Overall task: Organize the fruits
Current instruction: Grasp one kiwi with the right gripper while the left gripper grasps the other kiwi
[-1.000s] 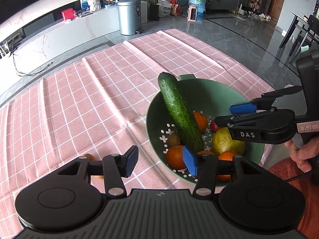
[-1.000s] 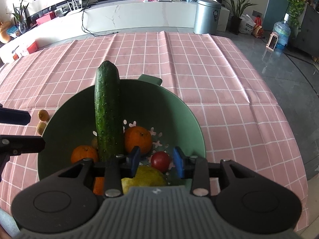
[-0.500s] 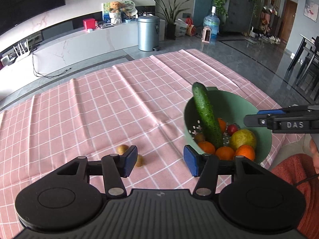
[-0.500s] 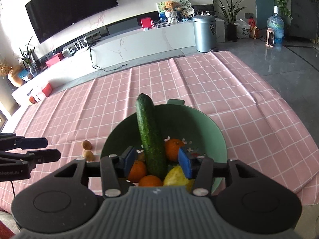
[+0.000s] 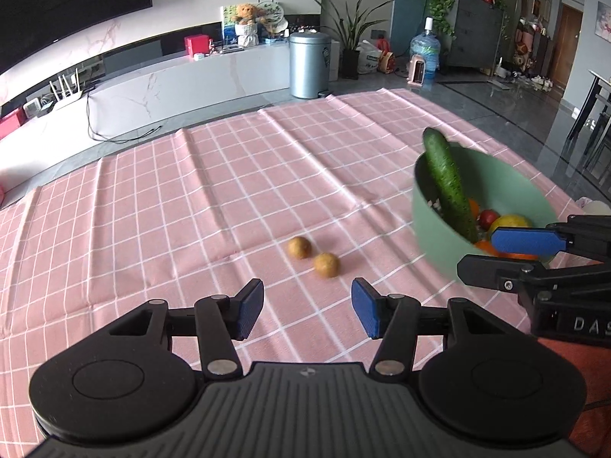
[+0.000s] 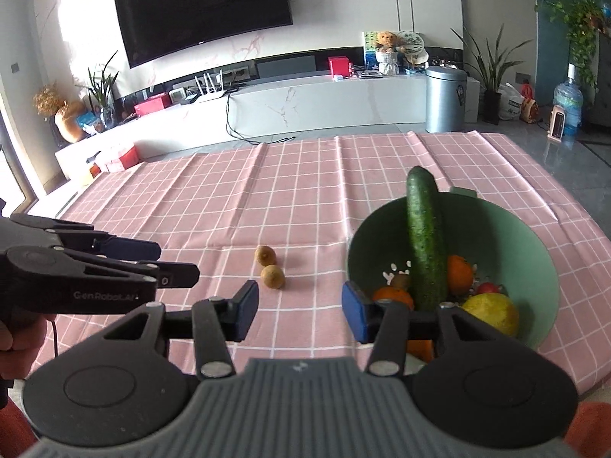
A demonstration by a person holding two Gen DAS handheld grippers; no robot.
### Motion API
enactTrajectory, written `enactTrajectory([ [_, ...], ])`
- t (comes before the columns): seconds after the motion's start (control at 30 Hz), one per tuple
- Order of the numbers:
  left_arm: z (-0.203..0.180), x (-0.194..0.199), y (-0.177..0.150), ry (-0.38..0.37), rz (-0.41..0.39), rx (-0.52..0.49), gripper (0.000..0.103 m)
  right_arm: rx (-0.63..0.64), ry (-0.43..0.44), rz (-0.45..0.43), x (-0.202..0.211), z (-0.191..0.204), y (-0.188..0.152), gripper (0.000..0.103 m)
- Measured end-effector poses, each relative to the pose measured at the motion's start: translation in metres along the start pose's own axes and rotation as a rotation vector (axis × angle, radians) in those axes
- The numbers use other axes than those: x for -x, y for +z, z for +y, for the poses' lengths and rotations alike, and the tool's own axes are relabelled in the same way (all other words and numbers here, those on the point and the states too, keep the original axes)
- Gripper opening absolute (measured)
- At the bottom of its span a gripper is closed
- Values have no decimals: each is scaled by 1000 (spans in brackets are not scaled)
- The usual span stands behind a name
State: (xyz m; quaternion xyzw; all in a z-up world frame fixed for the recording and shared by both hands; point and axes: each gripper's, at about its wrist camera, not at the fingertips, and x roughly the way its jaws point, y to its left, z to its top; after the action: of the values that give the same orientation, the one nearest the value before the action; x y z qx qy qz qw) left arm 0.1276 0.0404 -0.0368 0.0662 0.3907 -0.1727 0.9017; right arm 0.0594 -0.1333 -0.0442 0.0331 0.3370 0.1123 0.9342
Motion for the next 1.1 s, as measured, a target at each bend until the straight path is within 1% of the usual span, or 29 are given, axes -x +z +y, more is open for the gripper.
enactTrajectory([
  [0.1, 11, -5, -7, 0, 16, 31, 63, 30, -12, 16, -12, 13, -5, 42],
  [0.2, 20, -8, -11, 4, 10, 58, 62, 44, -17, 32, -25, 20, -7, 39],
  [0.23, 22, -9, -11, 11, 6, 63, 61, 50, -18, 36, -30, 21, -8, 38],
  [0.3, 28, -12, -12, 34, 3, 77, 58, 66, -21, 40, -41, 27, -9, 31],
  [0.4, 37, -18, -13, 36, 8, 117, 54, 91, -33, 48, -57, 33, -9, 29],
  [0.5, 42, -26, -10, 27, 10, 125, 52, 106, -39, 53, -74, 39, -7, 27],
  [0.67, 49, -38, -6, 18, 11, 161, 51, 135, -54, 66, -104, 45, -3, 27],
  [0.83, 55, -54, -10, 40, 57, 172, 51, 146, -57, 85, -128, 46, -1, 27],
  [1.1, 65, -66, -11, -2, 69, 223, 51, 141, -60, 111, -154, 43, 2, 27],
])
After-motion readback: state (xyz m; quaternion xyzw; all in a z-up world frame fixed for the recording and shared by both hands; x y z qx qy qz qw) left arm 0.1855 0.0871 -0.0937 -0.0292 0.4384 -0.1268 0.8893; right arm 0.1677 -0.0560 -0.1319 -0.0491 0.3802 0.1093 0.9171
